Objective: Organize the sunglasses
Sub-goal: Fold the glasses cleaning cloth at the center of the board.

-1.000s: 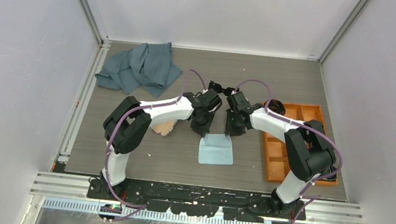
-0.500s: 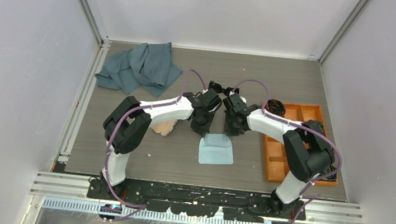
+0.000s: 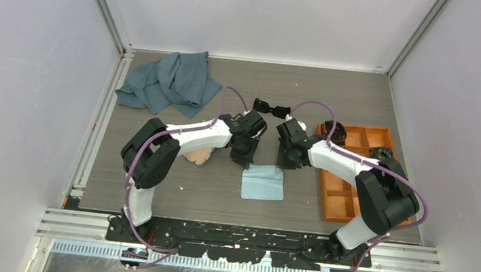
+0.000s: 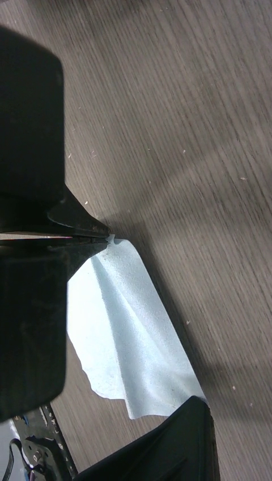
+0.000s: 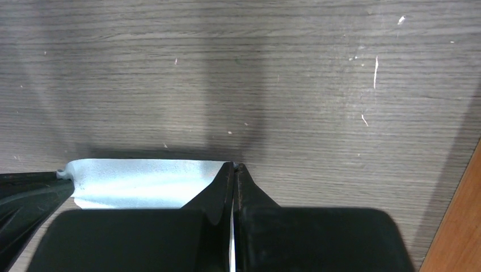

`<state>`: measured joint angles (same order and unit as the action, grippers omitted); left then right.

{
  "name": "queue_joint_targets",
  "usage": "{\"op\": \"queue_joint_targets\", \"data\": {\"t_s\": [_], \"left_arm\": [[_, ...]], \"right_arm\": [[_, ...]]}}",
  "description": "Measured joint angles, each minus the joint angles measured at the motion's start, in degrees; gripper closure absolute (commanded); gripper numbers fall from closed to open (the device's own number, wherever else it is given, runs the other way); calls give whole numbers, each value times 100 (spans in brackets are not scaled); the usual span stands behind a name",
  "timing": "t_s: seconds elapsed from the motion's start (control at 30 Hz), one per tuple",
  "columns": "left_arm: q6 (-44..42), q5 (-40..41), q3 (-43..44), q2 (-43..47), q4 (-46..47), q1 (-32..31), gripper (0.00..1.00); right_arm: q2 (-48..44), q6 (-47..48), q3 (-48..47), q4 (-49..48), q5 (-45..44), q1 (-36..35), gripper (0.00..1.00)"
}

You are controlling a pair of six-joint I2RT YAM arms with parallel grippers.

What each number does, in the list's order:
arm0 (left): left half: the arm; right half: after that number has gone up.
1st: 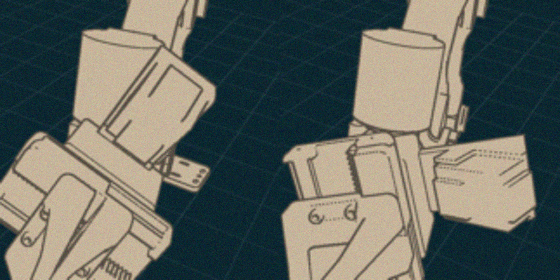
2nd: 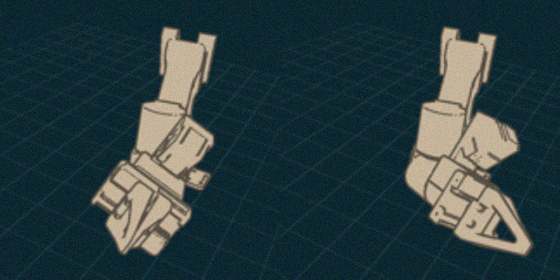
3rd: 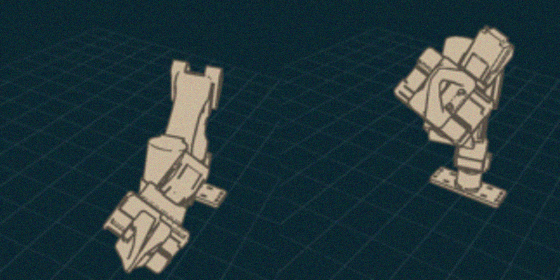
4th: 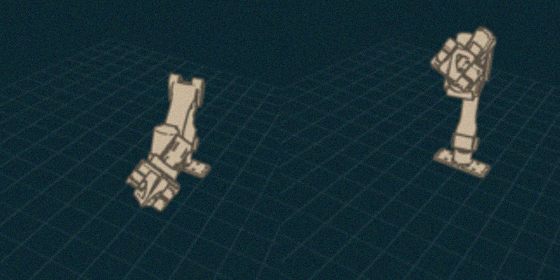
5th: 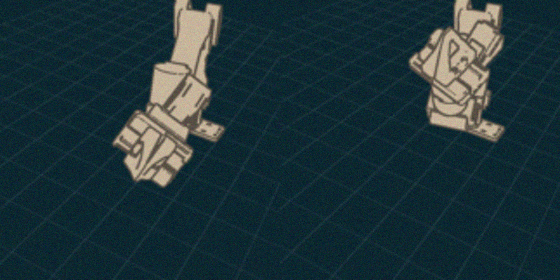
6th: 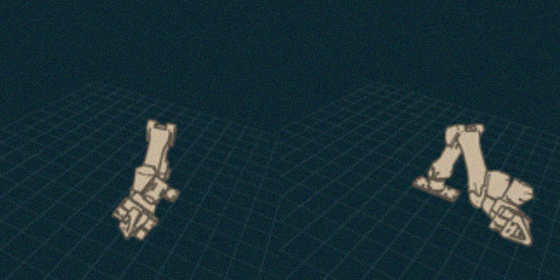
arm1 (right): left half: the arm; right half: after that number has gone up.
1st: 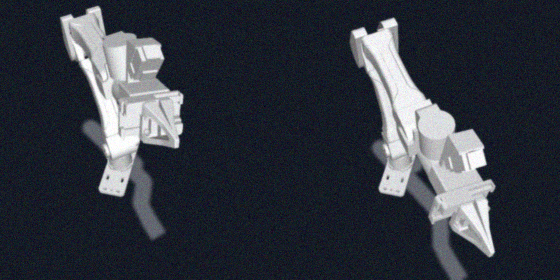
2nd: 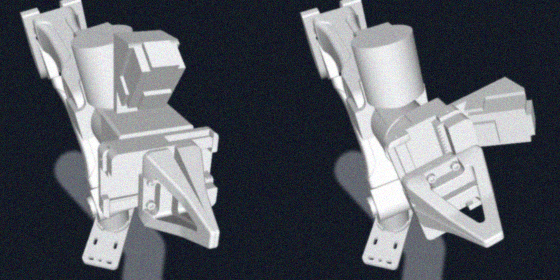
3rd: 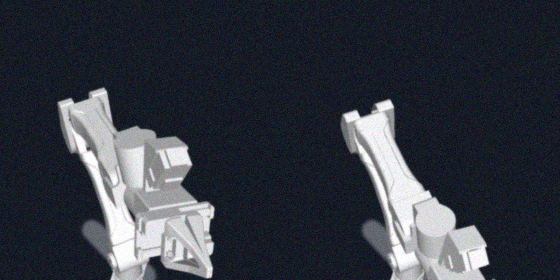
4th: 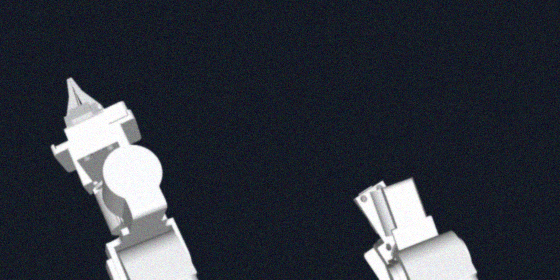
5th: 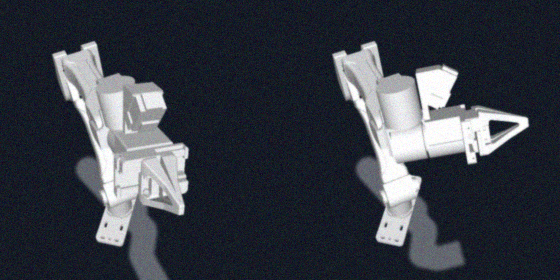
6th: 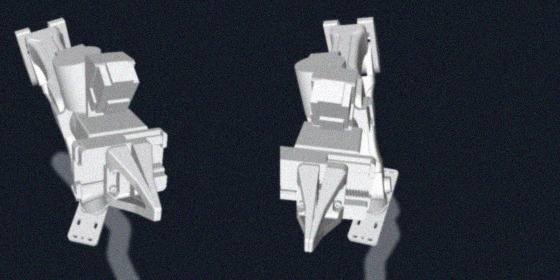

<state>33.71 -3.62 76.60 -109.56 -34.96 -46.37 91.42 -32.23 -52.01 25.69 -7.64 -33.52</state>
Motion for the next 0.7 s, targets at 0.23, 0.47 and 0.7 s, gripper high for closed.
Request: {"op": "queue_joint_targets", "data": {"t_s": [0.23, 0.47, 0.7], "left_arm": [[52, -44, -127, 155, 107, 0, 99], [83, -57, -264, 409, 192, 0, 99], [170, -63, -361, 481, 232, 0, 100]], "right_arm": [[-302, -72, 166, -22, 0, 0, 100], [-673, -72, 269, -96, 2, 0, 99], [-721, -72, 328, -129, 4, -2, 99]]}}
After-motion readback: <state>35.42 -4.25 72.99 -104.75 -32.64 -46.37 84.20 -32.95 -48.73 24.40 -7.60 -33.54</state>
